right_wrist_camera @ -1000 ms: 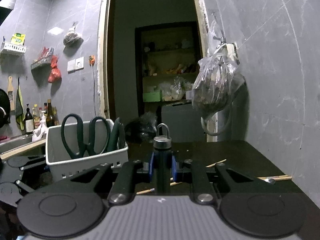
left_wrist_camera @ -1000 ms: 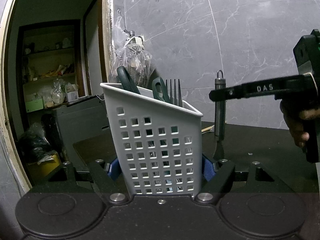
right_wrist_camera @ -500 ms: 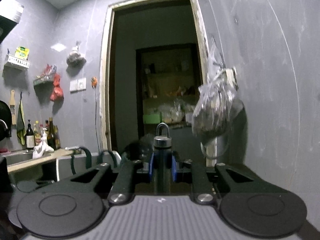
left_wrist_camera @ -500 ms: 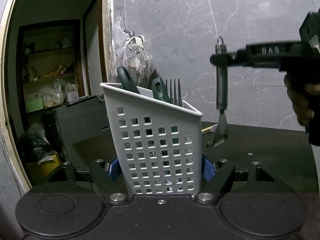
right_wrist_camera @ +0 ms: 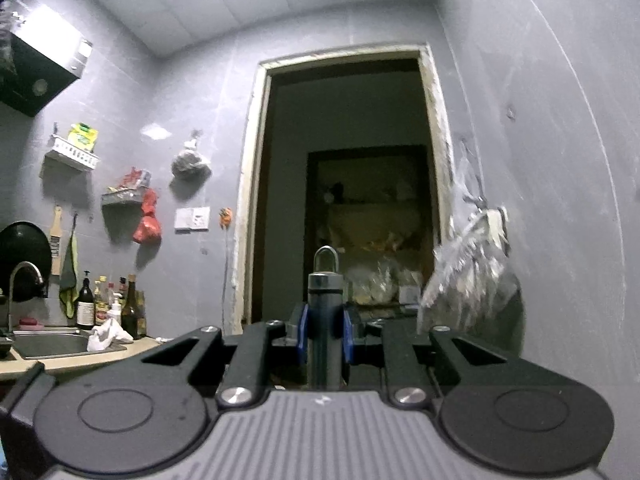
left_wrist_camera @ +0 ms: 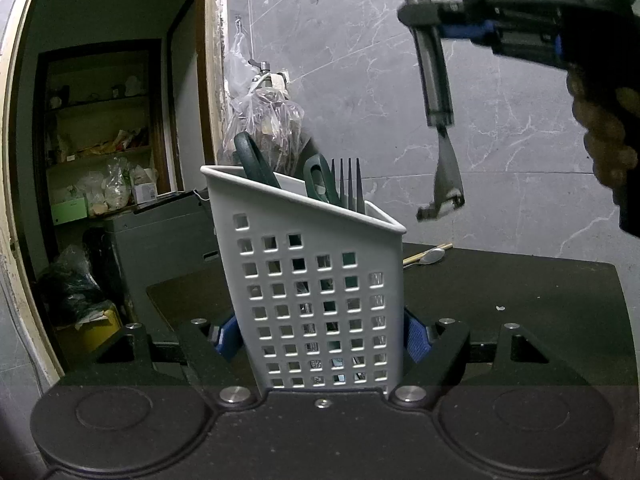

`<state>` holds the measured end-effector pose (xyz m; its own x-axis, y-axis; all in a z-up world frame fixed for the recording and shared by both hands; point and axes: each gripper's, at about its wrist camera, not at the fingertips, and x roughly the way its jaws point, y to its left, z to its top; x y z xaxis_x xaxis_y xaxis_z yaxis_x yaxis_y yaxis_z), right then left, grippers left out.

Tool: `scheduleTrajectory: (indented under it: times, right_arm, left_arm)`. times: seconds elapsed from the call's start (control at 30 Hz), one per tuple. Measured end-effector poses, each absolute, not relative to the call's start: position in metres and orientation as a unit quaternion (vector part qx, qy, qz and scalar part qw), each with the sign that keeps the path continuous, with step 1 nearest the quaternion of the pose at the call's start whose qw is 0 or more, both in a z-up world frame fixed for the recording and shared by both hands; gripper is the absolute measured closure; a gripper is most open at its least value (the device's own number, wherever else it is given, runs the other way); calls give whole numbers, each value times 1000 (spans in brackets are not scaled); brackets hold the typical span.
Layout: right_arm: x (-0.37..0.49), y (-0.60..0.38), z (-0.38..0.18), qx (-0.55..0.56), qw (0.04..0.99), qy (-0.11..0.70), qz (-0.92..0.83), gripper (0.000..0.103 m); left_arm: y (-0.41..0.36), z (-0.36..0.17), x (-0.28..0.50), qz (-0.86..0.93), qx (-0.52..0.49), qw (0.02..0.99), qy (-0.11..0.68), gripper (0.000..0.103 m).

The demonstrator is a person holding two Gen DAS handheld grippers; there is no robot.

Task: Organize utensils
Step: 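Lift the dark metal tool with the right gripper and carry it above the caddy, then lower the dark metal tool into the caddy and open the right gripper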

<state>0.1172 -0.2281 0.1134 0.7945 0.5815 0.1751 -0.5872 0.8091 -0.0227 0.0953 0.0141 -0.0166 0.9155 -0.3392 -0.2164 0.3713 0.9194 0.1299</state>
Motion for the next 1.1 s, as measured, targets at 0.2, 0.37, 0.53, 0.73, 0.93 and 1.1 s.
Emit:
scheduleTrajectory:
  times: [0.2, 0.37, 0.53, 0.73, 0.93, 1.1]
  right_arm:
    - [114, -217, 125, 9, 940, -103, 324, 83]
    - [114, -207, 133, 14, 931, -119, 344, 83]
    - [118, -195, 136, 21, 922, -122, 367, 83]
    - [128, -179, 136, 28, 910, -119, 396, 83]
    - [138, -172, 126, 32, 908, -96, 407, 83]
    - [147, -171, 115, 29, 910, -64, 408, 83]
  left_arm:
    - [14, -17, 95, -182, 85, 975, 95, 25]
    - [14, -17, 95, -182, 84, 975, 95, 25]
    - [14, -17, 95, -182, 85, 975, 95, 25]
    - [14, -17, 95, -182, 85, 975, 95, 25]
    - [14, -17, 95, -182, 84, 975, 95, 25]
    - [13, -17, 96, -181, 85, 975, 95, 25]
